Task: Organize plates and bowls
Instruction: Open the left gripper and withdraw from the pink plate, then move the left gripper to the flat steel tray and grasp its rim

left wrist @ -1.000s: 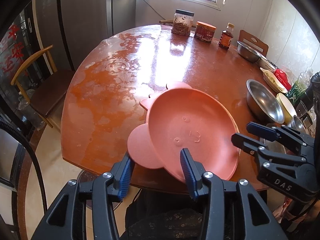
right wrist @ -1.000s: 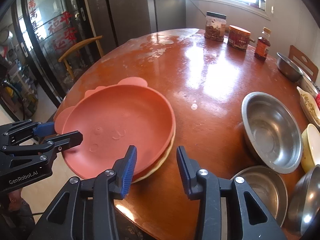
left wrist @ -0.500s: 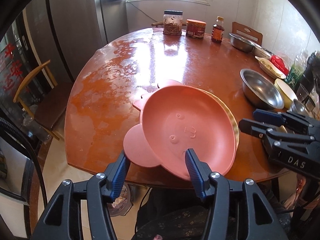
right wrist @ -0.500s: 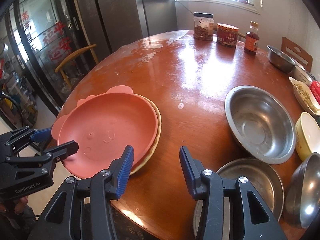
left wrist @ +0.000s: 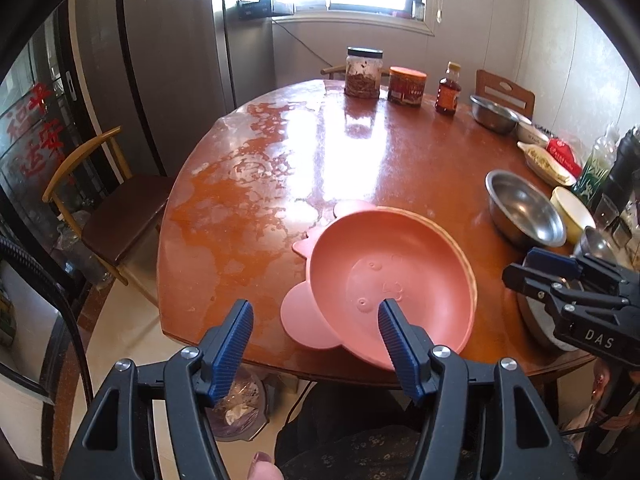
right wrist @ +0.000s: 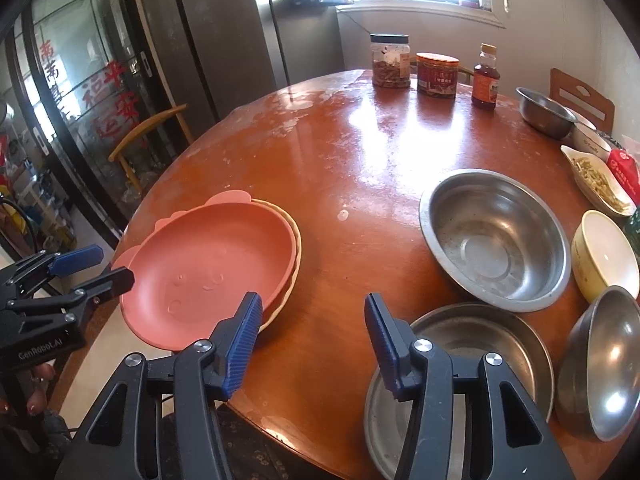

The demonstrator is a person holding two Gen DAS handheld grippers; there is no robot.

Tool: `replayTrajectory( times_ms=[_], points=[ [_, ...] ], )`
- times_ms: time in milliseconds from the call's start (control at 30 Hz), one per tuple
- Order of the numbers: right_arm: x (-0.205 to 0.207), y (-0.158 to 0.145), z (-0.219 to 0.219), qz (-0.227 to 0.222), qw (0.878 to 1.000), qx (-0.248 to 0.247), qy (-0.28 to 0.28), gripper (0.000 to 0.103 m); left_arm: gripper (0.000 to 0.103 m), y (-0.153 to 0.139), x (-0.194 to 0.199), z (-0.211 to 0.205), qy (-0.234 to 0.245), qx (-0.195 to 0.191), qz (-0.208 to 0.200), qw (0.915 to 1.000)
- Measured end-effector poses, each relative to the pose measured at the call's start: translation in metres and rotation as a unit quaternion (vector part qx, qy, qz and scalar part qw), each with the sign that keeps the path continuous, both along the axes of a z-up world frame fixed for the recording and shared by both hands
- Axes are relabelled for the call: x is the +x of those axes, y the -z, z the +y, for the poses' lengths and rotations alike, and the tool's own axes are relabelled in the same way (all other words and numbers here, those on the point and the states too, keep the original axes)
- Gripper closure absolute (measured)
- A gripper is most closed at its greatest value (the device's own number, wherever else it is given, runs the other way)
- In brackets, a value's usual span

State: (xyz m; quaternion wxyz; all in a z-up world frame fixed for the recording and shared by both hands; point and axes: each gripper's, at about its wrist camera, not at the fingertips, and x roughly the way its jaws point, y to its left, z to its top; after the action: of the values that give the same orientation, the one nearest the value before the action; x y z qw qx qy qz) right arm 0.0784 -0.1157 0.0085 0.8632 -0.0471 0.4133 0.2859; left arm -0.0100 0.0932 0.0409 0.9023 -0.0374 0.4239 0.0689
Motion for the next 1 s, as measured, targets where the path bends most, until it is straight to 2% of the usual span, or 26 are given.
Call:
replayTrajectory(
  times_ms=[267,433,833,1000],
  points=[
    [-0.009,-0.012,-0.021,-0.022,0.999,0.017,0.024,0.047,0.033,-0.012,-0.002,-0.016,0.011,-0.033,-0.024,0.9991],
    [-0.019,-0.023,-0.041,-0.048,0.997,0.030,0.050,0.039,0.032,-0.016,0.007,-0.037,0.036,-0.054,-0.027,0.9975],
    [-0.040,-0.020,-0.098,-0.051,0.992,0.037,0.108,0.038,0.032,-0.013,0.033,-0.110,0.127,-0.056,-0.016,0.9903],
    [-0.051,-0.014,-0.123,-0.048,0.987,0.039,0.147,0.037,0.032,-0.009,0.036,-0.127,0.149,-0.051,-0.010,0.9874]
  ],
)
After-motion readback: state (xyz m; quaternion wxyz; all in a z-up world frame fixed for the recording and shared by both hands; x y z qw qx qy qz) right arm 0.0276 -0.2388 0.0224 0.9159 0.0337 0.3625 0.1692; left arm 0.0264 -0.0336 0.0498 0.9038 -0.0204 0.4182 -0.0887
